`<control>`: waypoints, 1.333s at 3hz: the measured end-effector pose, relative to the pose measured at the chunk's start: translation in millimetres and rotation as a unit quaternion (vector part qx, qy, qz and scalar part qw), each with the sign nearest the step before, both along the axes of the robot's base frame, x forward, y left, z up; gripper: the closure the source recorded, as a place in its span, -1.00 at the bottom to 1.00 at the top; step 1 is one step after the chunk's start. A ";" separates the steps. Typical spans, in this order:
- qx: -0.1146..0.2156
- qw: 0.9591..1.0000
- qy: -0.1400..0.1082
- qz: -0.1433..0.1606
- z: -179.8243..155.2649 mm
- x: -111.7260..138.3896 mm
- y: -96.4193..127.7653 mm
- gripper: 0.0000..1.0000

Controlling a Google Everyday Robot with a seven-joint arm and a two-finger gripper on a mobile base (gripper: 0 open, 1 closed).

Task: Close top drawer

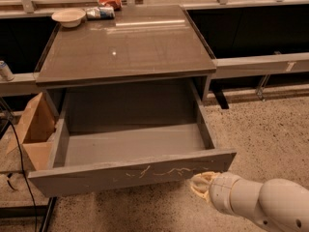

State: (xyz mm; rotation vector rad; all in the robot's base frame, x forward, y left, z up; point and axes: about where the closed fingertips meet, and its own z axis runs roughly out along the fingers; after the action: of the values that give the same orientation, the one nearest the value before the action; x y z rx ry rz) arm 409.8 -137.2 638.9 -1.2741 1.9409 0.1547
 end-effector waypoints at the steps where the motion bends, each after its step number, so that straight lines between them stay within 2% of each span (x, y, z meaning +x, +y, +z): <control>1: 0.009 1.000 -0.013 0.014 -5.3 23.2 15.8 1.00; 2: 0.014 0.999 -0.022 0.022 -7.4 41.9 26.5 1.00; 4: 0.015 0.998 -0.051 0.020 -9.7 81.7 37.2 1.00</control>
Offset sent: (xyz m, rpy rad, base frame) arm 0.0638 0.0363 -0.0110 0.0394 -0.0661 0.0581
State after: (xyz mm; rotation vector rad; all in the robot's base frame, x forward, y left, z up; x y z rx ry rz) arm 491.5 -100.0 629.2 -1.2758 1.8206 0.1355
